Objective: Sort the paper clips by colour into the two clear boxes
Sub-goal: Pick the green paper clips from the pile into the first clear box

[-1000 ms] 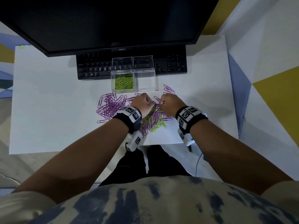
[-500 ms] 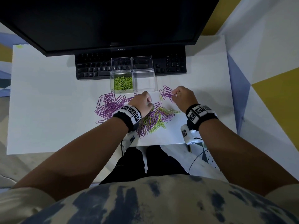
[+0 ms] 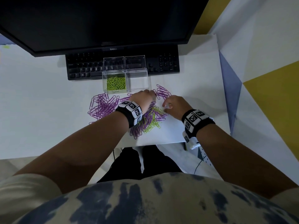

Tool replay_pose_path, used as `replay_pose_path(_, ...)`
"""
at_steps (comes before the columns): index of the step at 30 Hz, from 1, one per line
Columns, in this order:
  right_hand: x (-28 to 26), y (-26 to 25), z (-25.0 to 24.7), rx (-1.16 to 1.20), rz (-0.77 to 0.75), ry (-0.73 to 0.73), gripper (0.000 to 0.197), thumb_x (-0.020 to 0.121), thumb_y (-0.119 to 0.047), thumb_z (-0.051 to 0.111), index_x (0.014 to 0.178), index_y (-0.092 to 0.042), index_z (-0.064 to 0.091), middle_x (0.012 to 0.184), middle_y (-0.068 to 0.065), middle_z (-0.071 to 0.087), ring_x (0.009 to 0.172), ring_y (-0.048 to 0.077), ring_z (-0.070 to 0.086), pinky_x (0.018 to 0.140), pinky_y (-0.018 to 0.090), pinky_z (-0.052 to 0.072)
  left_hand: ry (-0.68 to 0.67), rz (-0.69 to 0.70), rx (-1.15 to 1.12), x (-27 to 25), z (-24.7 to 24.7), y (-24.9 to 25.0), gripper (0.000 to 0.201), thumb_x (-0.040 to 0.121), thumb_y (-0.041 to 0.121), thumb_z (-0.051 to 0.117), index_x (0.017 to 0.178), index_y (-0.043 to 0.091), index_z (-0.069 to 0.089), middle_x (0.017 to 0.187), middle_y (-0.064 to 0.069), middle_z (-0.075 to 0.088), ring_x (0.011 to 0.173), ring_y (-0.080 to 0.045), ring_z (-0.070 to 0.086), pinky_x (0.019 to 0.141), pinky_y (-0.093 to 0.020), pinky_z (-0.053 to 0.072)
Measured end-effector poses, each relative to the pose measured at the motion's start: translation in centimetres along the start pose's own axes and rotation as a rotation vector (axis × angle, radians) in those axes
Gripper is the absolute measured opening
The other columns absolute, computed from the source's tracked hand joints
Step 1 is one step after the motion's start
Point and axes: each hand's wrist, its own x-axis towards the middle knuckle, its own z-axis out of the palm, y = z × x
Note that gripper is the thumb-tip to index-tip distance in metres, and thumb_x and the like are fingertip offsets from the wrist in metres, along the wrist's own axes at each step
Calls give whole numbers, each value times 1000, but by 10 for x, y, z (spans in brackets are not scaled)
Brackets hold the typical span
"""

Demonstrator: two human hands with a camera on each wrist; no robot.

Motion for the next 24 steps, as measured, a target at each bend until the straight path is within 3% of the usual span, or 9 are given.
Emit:
replay_pose_path(3, -2, 0, 8, 9, -29, 27, 6, 79, -8, 69, 85, -7, 69, 91, 9, 63, 77, 19, 54, 71, 27, 43, 34, -4, -18, -6, 0, 0, 32, 93, 14, 48, 121, 0, 42, 113, -18, 55, 101, -37, 59, 75, -41, 48)
replay_pose_path(5, -2, 1, 11, 20, -26, 34, 3, 81, -6, 66, 81, -6, 68, 89, 10, 63, 76, 20, 54, 69, 26, 40, 77, -47, -175, -11, 0, -2, 31, 95, 17, 43, 121, -1, 43, 113, -19, 54, 96, -37, 59, 71, -38, 45)
replay_pose_path(9, -2, 1, 12, 172, 62, 55, 4, 83, -12, 65, 82, -9, 65, 86, 1, 59, 74, 14, 55, 68, 23, 41, 122, -63, -383, -27, 0, 2, 20, 93, 14, 44, 107, -1, 49, 100, -13, 53, 77, -28, 54, 65, -30, 40)
replay_pose_path(12, 3, 1, 7, 293, 169, 81, 7, 83, -18, 66, 81, -15, 60, 80, -8, 57, 71, 0, 50, 61, 16, 36, 95, -69, -503, -35, 2, 3, 12, 93, 11, 47, 101, 2, 50, 83, -6, 55, 67, -23, 54, 57, -25, 32)
replay_pose_path(15, 6, 3, -2, 535, 223, 72, 9, 82, -10, 64, 84, -17, 58, 76, -2, 63, 66, 10, 56, 63, 24, 44, 114, -158, -699, -33, 1, 0, 13, 94, 8, 44, 101, 9, 55, 87, 3, 58, 57, -11, 49, 48, -17, 33)
replay_pose_path(17, 4, 4, -8, 704, 238, 43, 21, 83, -1, 59, 97, -16, 60, 74, 2, 66, 62, 13, 57, 60, 23, 47, 76, -226, -850, -27, 2, -1, 25, 96, 9, 39, 102, 17, 61, 85, 7, 61, 49, -8, 45, 41, -14, 32)
replay_pose_path(19, 1, 5, -14, 750, 246, 23, 29, 83, 4, 54, 105, -14, 62, 75, 5, 66, 61, 13, 57, 58, 20, 48, 52, -289, -1039, -21, 0, 0, 34, 95, 7, 36, 90, 18, 68, 78, -5, 65, 48, -9, 44, 43, -17, 33)
replay_pose_path(21, -2, 7, -17, 760, 275, 26, 25, 83, 3, 51, 99, -10, 67, 73, 7, 66, 61, 14, 57, 57, 19, 47, 42, -343, -1224, -18, -5, 5, 35, 92, 1, 34, 75, 10, 63, 75, -20, 64, 45, -9, 45, 46, -20, 32)
replay_pose_path(24, -9, 12, -19, 727, 302, 21, 16, 86, -5, 55, 91, -1, 70, 72, 7, 63, 61, 15, 55, 56, 19, 46, 18, -365, -1137, -17, -12, 16, 21, 92, 7, 41, 75, 7, 54, 57, 3, 54, 41, -4, 45, 45, -21, 31)
